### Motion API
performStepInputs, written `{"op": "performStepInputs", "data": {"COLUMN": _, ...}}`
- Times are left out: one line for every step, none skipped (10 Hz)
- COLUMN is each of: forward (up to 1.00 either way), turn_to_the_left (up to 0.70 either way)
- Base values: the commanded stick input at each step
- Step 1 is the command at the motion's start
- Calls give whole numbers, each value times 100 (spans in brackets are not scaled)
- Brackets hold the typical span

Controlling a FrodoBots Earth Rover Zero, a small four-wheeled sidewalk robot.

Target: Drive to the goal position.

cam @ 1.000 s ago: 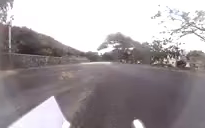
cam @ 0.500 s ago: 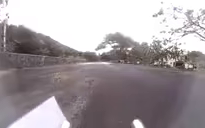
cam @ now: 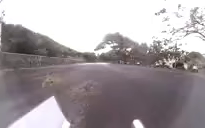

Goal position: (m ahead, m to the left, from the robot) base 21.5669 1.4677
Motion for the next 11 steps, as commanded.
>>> {"op": "performStepInputs", "data": {"forward": 100, "turn_to_the_left": 0}}
{"op": "performStepInputs", "data": {"forward": 100, "turn_to_the_left": 0}}
{"op": "performStepInputs", "data": {"forward": 100, "turn_to_the_left": 0}}
{"op": "performStepInputs", "data": {"forward": 100, "turn_to_the_left": 0}}
{"op": "performStepInputs", "data": {"forward": 100, "turn_to_the_left": 0}}
{"op": "performStepInputs", "data": {"forward": 100, "turn_to_the_left": 0}}
{"op": "performStepInputs", "data": {"forward": 100, "turn_to_the_left": -5}}
{"op": "performStepInputs", "data": {"forward": 100, "turn_to_the_left": -20}}
{"op": "performStepInputs", "data": {"forward": 100, "turn_to_the_left": -32}}
{"op": "performStepInputs", "data": {"forward": 100, "turn_to_the_left": -27}}
{"op": "performStepInputs", "data": {"forward": 100, "turn_to_the_left": 0}}
